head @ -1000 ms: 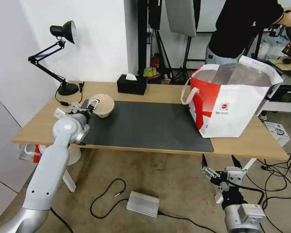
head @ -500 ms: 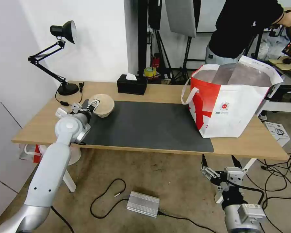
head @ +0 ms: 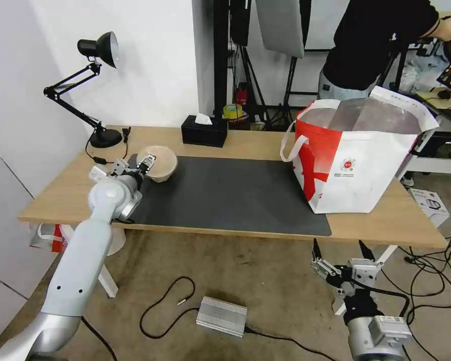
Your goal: Pick up the trash from the table and place it into the takeout bag.
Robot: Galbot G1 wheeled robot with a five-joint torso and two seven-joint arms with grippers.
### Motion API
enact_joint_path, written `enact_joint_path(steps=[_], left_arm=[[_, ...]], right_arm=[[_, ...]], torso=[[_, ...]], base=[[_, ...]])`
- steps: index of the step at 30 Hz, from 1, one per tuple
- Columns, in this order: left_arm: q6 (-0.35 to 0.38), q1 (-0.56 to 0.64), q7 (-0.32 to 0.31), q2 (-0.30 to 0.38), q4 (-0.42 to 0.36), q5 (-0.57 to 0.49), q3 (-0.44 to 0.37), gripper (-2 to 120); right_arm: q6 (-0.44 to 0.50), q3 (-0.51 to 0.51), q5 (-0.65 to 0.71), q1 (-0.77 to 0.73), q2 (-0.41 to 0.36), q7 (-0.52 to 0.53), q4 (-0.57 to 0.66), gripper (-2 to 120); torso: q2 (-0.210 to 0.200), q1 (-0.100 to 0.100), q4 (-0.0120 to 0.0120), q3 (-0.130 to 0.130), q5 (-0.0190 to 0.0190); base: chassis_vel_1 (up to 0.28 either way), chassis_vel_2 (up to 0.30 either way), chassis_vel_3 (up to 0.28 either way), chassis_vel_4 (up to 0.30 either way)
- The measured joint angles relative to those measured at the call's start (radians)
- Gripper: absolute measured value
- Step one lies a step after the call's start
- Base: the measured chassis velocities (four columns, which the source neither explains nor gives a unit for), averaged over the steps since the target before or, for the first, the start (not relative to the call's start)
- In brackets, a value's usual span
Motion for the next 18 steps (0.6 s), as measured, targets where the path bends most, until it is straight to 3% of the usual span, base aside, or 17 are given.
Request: enact_joint_path(steps=[18], left_arm=[[0.005,-0.033,0.000,-0.022,0.053,0.014,0.026,100]], right_arm=[[0.000,0.000,0.000,0.000,0.000,0.000,0.000,100]], torso=[[0.000,0.000,0.0000,0.000,0.0000]], base=[[0.000,0.000,0.000,0.000]])
